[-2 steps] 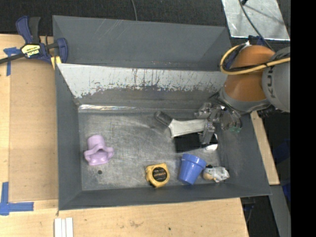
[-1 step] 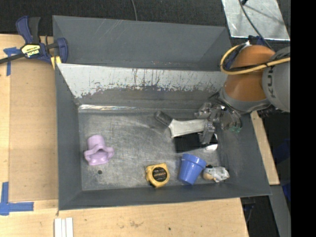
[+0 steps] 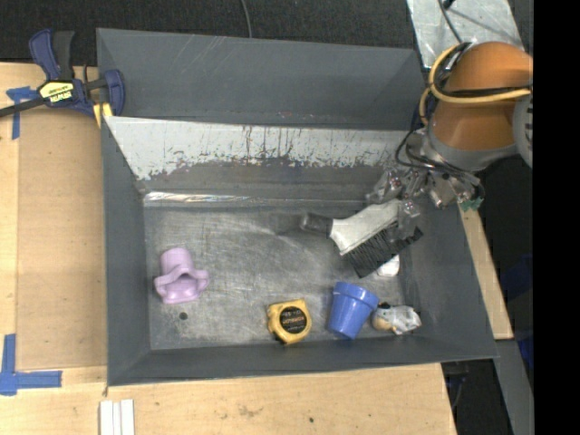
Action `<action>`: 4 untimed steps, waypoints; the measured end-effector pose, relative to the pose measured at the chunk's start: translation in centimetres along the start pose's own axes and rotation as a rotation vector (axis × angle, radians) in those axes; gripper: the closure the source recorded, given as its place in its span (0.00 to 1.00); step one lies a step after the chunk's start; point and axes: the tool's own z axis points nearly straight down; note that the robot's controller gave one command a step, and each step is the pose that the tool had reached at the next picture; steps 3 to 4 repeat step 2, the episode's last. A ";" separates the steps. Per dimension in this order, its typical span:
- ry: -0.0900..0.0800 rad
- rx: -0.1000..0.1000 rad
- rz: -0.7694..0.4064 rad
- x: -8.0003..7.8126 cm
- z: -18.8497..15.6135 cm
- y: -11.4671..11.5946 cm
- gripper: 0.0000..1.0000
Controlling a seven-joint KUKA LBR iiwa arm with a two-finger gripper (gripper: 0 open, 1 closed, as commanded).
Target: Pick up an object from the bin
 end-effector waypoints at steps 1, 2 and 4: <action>0.000 0.000 0.000 0.0 0.0 0.0 1.00; 0.000 0.000 -0.006 -0.4 -10.9 1.7 1.00; 0.000 0.000 -0.006 -0.4 -10.9 1.7 1.00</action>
Offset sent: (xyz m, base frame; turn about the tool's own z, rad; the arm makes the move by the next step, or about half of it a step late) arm -0.0024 0.0177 0.1085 -0.0062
